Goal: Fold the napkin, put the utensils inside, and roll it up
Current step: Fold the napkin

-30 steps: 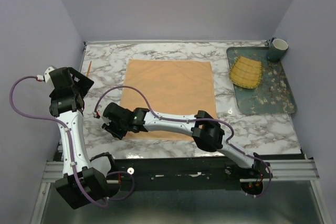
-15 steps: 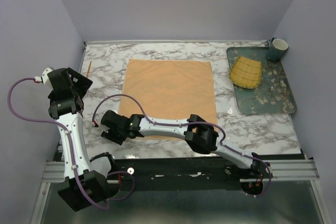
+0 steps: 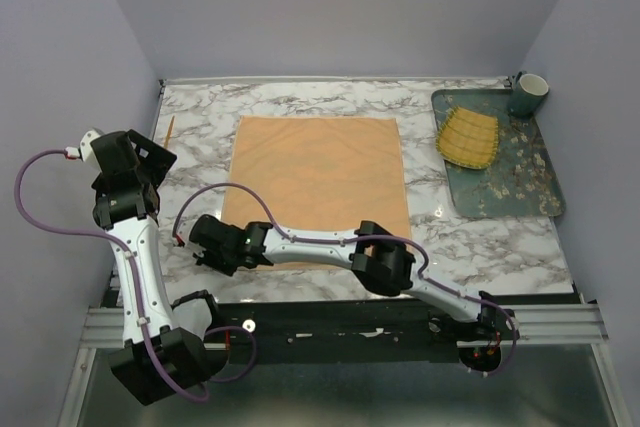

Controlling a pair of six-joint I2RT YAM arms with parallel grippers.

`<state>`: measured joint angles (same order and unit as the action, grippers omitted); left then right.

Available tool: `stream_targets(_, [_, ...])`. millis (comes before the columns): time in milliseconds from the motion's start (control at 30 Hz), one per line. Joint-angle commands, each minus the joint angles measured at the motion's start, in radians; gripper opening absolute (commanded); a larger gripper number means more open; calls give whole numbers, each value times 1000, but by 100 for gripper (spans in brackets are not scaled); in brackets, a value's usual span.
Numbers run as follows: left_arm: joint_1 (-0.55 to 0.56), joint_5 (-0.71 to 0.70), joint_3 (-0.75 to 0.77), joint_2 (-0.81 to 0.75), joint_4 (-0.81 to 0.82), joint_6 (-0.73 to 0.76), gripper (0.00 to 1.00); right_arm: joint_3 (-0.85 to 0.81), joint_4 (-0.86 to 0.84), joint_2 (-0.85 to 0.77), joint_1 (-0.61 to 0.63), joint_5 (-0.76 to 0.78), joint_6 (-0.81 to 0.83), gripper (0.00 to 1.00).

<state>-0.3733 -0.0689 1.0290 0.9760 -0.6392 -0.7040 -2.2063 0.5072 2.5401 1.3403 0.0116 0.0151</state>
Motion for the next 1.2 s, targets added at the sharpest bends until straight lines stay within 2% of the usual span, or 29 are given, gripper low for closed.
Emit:
stream_targets(0, [-9, 15, -38, -28, -10, -3, 98, 80, -13, -84, -29, -33, -75, 1])
stream_targets(100, [-9, 29, -61, -34, -1, -9, 98, 129, -71, -158, -85, -132, -174, 1])
stream_targets(300, [-6, 47, -92, -53, 15, -2, 99, 330, -216, -371, -190, -304, -328, 1])
stream_targets(467, [4, 69, -153, -54, 59, 1, 99, 447, -291, -481, -343, -416, -423, 1])
stream_targets(633, [42, 153, -214, -31, 110, -6, 98, 580, -332, -521, -530, -475, -442, 1])
stream_targets(800, [108, 237, -257, -30, 171, 3, 99, 678, -372, -549, -656, -493, -420, 1])
stream_targets(1000, [201, 244, -287, -19, 216, 0, 99, 740, -375, -554, -788, -493, -371, 1])
stream_targets(1167, [238, 251, -303, 18, 249, -9, 98, 750, -369, -555, -895, -492, -340, 0])
